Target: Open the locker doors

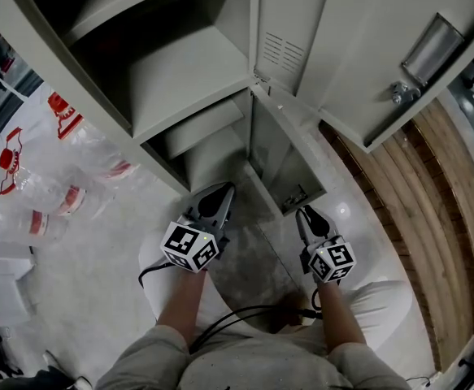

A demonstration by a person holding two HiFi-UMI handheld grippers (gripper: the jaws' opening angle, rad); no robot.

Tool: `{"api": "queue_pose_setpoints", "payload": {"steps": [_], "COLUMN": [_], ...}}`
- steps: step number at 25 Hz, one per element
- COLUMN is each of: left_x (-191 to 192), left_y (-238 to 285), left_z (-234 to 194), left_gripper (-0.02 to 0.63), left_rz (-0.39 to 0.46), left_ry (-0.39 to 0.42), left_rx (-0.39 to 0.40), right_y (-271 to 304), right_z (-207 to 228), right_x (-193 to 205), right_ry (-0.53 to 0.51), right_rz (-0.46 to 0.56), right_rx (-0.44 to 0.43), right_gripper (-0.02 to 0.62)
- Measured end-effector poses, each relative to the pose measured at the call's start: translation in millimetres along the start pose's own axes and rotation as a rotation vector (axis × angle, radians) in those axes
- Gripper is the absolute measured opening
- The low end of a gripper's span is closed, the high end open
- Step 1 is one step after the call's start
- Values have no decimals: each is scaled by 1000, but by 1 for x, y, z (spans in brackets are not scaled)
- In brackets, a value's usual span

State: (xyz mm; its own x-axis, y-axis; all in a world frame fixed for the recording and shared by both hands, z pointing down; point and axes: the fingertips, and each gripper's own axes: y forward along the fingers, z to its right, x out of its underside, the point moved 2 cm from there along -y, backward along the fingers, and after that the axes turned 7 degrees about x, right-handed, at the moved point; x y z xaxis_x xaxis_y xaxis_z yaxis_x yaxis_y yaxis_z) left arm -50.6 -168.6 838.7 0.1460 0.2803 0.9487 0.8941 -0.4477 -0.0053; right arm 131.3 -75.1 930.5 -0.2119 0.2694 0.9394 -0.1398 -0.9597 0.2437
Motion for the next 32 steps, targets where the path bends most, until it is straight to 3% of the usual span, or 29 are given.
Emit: {"api": "queue_pose_setpoints", "payload": {"steps": [4, 23, 27, 32], "left_x": [0, -9, -14, -25], "left_y": [-4, -23, -26, -30], "left_z": [-1, -16, -19, -22], "left_gripper": [-2, -2, -2, -2], "left_rz": [-1, 18, 30, 54], "left_ry": [1, 12, 17, 34], "left_rx": [-14, -89, -100, -123], "right_y": [4, 9, 3, 13], "right_z": [28, 82, 67, 20], "right_x": [-9, -31, -38, -54], "right_ry": [102, 315, 311, 205], "right_rz": [36, 120, 128, 122], "right_rx": [106, 325, 297, 158], "right_gripper": [15, 3, 3, 3]}}
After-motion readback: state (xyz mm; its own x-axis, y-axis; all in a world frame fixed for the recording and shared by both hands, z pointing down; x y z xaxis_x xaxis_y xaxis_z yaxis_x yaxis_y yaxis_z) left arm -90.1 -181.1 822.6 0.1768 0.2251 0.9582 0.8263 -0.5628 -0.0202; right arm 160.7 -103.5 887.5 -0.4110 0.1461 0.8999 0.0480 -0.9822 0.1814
